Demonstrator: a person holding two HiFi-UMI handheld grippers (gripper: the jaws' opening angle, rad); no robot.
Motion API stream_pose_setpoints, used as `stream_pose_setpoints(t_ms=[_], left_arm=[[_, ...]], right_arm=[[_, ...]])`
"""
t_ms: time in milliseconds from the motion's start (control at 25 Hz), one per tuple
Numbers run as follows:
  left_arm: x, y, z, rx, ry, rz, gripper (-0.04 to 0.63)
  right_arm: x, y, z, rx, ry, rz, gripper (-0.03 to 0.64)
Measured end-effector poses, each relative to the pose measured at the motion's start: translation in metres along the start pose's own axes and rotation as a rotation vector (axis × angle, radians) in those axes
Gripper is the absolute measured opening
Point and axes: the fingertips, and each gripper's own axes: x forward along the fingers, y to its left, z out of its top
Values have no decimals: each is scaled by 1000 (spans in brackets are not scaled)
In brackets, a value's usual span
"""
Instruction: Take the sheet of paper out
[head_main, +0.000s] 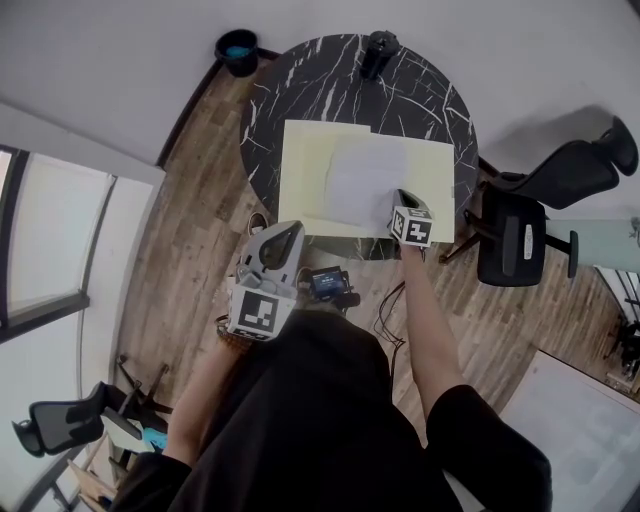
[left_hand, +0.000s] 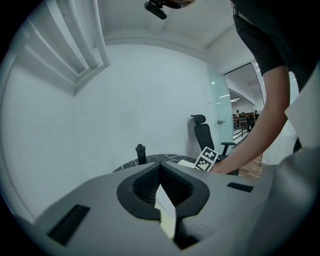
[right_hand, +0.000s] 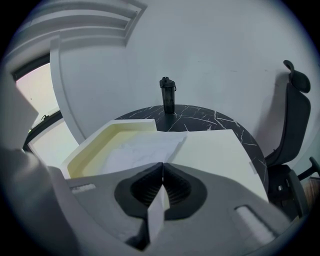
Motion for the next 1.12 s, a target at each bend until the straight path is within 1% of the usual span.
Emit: stream_pose_setpoints(t_ms=[80, 560, 880, 1120], left_arm=[[1, -1, 0, 17, -1, -7, -6], [8, -13, 3, 8, -4, -17, -6], [14, -21, 5, 15, -9, -38, -6], [13, -24, 7, 15, -10, -39, -6]], right_arm=[[-3, -5, -1, 1, 2, -10, 0], [-15, -18, 0, 13, -19, -22, -1], [-25, -30, 3, 19, -49, -44, -2], [-34, -38, -1, 66, -68, -52, -2]])
